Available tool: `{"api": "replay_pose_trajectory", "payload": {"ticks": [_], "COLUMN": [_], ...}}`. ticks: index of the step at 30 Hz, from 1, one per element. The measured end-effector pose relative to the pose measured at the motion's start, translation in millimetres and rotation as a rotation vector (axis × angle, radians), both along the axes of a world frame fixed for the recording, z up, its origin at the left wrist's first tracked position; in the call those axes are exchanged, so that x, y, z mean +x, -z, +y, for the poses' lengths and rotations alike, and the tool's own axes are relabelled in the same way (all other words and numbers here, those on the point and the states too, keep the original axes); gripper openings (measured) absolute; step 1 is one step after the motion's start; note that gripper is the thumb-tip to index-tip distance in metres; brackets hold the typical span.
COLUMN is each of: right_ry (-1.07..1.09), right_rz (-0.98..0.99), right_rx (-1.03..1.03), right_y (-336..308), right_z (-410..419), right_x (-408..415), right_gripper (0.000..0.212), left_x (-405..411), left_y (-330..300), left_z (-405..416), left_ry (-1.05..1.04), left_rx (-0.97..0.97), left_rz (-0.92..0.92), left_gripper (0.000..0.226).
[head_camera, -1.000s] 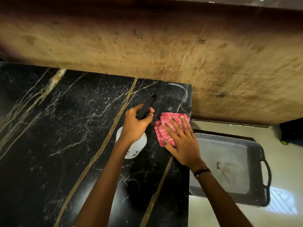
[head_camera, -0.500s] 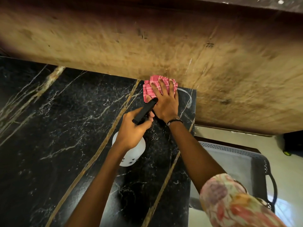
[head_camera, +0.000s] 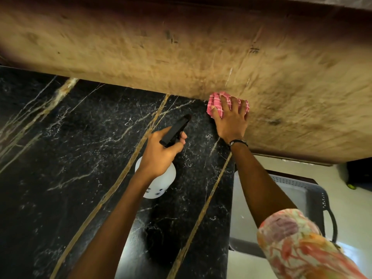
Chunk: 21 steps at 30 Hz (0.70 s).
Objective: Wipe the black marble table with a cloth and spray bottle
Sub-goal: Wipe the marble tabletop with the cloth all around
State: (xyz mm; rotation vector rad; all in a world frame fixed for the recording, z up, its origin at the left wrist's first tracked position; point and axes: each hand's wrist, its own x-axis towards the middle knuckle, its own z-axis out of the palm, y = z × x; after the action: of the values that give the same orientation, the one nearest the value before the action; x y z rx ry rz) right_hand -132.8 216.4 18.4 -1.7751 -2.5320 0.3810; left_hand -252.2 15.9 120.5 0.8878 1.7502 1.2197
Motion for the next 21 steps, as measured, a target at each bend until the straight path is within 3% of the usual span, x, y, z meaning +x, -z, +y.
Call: {"api": "replay_pose_trajectory", "payload": {"ticks": [5,11,21], "right_ry": [0.142,0.170,0.164], "right_rz": [0.041,0.060,-0.031], "right_rx": [-0.018,0.072,-0.065], "right_y": [0,5,-1], "right_z": [-47,-117,-13], "right_x": [6,31,-13], "right_gripper": [0.062,0.060,0.061], "left_x": [1,1,1], "left_y": [-2,-1,-1], "left_z": [2,4,2], "left_ry": [-0.014,-0.014,-0.049], "left_rx": [0.008,0.014,0.038], "left_rz": [-0.003,-0.010,-0.052], "left_gripper": [0.014,0.015,0.019]}}
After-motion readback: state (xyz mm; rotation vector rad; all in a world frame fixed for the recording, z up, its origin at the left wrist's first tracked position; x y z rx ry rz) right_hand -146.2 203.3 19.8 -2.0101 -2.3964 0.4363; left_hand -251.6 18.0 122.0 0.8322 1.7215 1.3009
